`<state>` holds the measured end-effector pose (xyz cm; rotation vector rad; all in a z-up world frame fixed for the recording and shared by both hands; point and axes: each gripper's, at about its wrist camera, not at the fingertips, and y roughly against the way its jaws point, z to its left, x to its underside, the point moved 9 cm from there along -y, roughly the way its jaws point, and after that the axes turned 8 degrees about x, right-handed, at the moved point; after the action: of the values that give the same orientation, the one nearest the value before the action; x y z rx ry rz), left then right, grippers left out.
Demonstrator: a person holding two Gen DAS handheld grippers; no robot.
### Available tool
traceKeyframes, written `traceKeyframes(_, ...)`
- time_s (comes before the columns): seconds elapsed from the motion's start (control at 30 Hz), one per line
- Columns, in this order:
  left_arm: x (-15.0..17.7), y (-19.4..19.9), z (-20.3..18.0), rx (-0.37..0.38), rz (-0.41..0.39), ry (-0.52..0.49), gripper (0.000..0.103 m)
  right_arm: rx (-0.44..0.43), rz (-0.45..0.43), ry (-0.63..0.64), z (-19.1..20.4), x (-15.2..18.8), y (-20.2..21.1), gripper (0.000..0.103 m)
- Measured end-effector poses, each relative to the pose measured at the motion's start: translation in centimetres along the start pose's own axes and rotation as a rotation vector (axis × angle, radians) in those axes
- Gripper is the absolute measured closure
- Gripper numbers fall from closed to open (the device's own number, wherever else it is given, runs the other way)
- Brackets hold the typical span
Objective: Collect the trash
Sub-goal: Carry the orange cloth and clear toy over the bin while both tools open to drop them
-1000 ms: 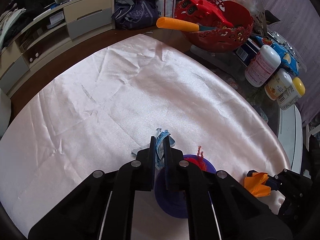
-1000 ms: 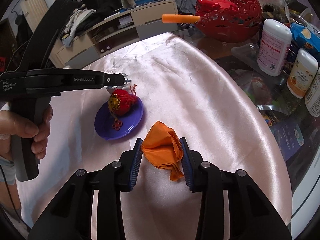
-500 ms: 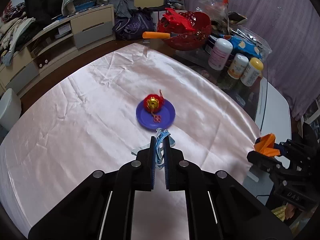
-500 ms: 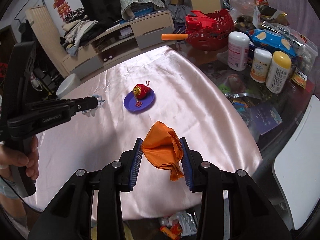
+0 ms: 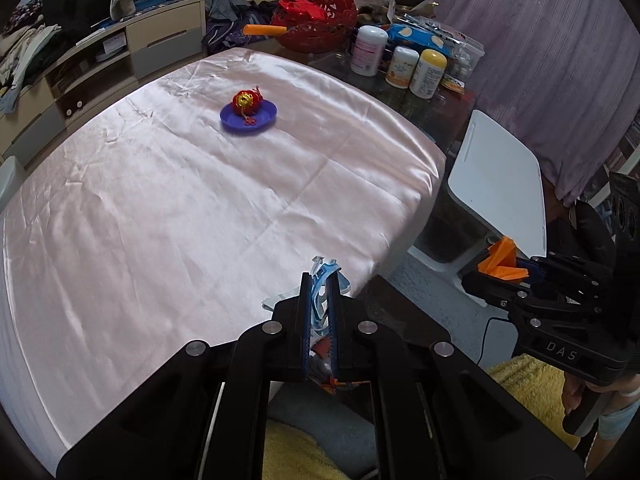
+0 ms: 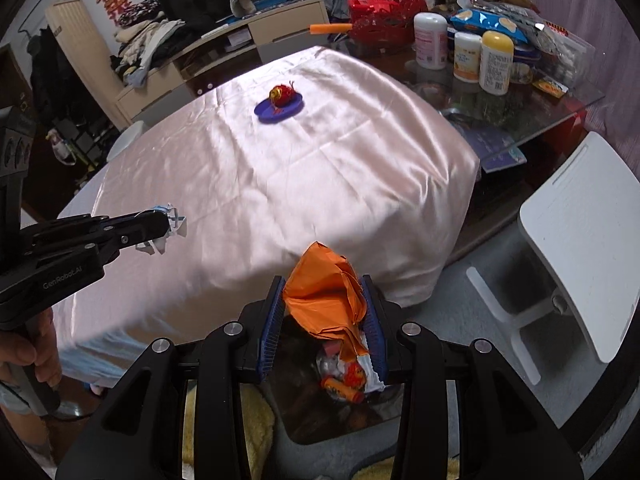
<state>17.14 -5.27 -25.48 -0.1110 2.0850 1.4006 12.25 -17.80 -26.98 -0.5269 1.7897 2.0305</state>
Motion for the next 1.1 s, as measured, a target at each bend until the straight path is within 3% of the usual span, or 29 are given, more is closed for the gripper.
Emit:
traceKeyframes(0.4, 8.5, -4.5, -4.3, 0.108, 0.150, 0.014, 0.097, -0.002, 0.122, -0.074, -2.0, 5.7, -2.8, 0.065)
traceKeyframes(0.7, 10.8, -7.7, -5.9, 0.135, 0.250, 0.009, 0.096, 0.001, 0.153, -0.108, -2.8, 7.1, -3.9, 0.064)
traceKeyframes(0.8, 10.7, -8.0, -6.0, 0.138, 0.253, 0.010, 0.090, -0.001, 0.143, -0.113, -2.7, 6.7, -3.6, 0.062)
traceKeyframes(0.87, 10.6, -7.9, -6.0, 0.139, 0.250, 0.006, 0.074, -0.016, 0.140, -0.113, -2.5, 6.3, -3.5, 0.061)
traceKeyframes(1.1, 9.9, -6.5, -4.7, 0.109, 0.218, 0.010, 0.063, -0.003, 0.124, -0.129, -3.1, 5.3, -3.0, 0.053)
